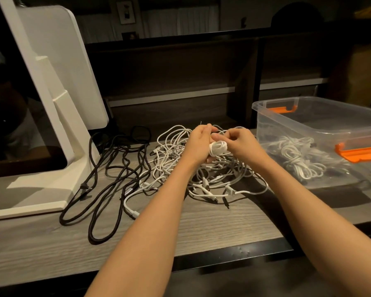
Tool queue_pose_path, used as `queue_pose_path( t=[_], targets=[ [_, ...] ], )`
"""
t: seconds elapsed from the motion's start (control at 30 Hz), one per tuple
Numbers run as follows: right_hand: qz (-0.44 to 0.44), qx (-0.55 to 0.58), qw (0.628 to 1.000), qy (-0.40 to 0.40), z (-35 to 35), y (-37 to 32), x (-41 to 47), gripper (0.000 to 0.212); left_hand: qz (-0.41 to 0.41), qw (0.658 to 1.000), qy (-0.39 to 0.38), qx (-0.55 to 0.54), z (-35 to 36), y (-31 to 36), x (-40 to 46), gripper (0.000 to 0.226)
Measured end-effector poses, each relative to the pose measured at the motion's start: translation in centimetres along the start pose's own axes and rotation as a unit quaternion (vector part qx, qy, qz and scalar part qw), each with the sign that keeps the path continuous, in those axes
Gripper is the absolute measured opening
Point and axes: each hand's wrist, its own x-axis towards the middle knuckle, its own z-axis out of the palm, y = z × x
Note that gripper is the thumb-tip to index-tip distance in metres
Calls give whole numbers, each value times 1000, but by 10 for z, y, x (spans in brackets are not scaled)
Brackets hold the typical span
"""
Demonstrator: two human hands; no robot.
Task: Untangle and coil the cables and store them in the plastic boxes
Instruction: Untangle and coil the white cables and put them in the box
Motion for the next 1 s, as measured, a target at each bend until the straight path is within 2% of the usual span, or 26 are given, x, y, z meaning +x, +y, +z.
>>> queue_pose_path(
  t=[0.07,0.17,0.27,0.33,0.47,0.53,0.63,0.73,0.87,0.93,1.0],
  targets=[
    [12,0,999,-52,1,1,-1,38,-16,999,34,-31,1,0,0,37],
    [5,-23,992,-126,-1,-2,-2,24,-33,994,78,-66,-1,0,3,38],
    [0,-60,983,-174,-2,-5,-5,17,-31,990,133,-14,-5,-7,8,27],
    [-25,-107,979,-173,-1,-9,-8,19,-11,984,176,36,-5,-12,9,25],
    [-120,-163,976,-83,5,-17,-12,38,55,953,248,167,-11,-17,8,26],
    [-137,-144,978,-69,6,-19,-13,36,71,949,225,209,-12,-18,9,23],
    [-132,-97,984,-65,3,-19,-12,32,93,958,132,237,-10,-18,9,12],
    [-126,-105,986,-29,0,-8,-7,18,94,967,37,233,-6,-14,7,22],
    [-53,-62,996,-18,-4,3,-1,17,26,997,-2,73,-2,-8,4,29],
    [-9,-45,998,-31,-5,4,0,24,-14,1000,-3,-4,-3,-5,4,36],
    [8,-57,998,-32,-4,4,0,28,-56,992,-49,-99,-8,-2,4,45]
  ],
)
